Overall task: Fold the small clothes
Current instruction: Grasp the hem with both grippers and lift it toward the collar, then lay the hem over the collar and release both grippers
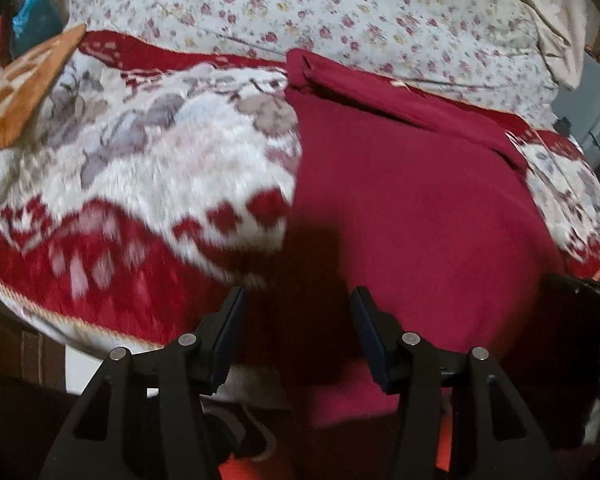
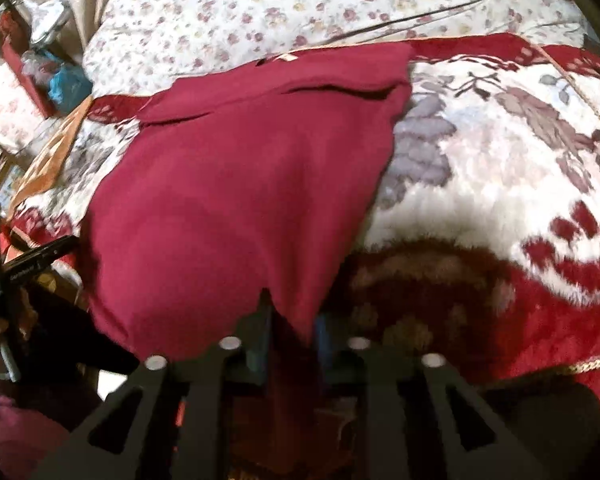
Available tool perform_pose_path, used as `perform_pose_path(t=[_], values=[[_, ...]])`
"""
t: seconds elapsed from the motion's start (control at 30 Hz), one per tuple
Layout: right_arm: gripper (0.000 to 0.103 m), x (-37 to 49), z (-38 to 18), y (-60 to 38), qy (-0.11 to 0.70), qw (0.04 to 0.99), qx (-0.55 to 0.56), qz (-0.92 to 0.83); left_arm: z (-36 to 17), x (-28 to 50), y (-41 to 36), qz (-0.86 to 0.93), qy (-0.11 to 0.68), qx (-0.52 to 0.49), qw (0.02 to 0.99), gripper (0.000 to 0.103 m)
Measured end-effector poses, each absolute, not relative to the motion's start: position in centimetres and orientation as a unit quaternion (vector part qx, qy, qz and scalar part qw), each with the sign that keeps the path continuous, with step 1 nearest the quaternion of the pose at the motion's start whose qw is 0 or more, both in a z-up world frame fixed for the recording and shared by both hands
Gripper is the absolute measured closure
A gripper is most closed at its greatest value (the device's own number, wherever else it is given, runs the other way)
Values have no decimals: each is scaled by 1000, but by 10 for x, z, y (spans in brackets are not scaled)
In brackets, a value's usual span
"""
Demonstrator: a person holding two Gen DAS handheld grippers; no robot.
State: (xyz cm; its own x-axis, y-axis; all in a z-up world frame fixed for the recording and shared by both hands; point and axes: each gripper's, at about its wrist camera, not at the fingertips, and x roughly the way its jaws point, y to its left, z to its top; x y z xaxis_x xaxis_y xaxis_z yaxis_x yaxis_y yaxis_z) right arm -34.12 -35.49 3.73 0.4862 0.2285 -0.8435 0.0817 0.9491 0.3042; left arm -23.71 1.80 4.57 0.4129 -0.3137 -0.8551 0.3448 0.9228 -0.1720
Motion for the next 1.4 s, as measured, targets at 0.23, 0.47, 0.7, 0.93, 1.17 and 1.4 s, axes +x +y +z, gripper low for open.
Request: perform_pose_path(t=[0.23,0.47,0.7,0.93,1.17,1.4], values=[[32,-365,14,-362,562,790,230,77,20,-261,14,-228,558,57,796,71],[27,-363,-10,-334,600,769,204,81,1,-255,15,-197,589,57,782,71],[27,-356,-31,-314,625,752,193,83,-14,-250,5,-206,612,43,763,71],[71,-351,-34,-311,621,753,204,72,-10,-249,4,-236,607,10,759,103],[94,-367,18,-309,550,799,194,143,34,-259,17,-290,567,-36,770,103],[94,-362,88,-340,449,841,237,189,95,-235,26,-318,496,-54,806,103]])
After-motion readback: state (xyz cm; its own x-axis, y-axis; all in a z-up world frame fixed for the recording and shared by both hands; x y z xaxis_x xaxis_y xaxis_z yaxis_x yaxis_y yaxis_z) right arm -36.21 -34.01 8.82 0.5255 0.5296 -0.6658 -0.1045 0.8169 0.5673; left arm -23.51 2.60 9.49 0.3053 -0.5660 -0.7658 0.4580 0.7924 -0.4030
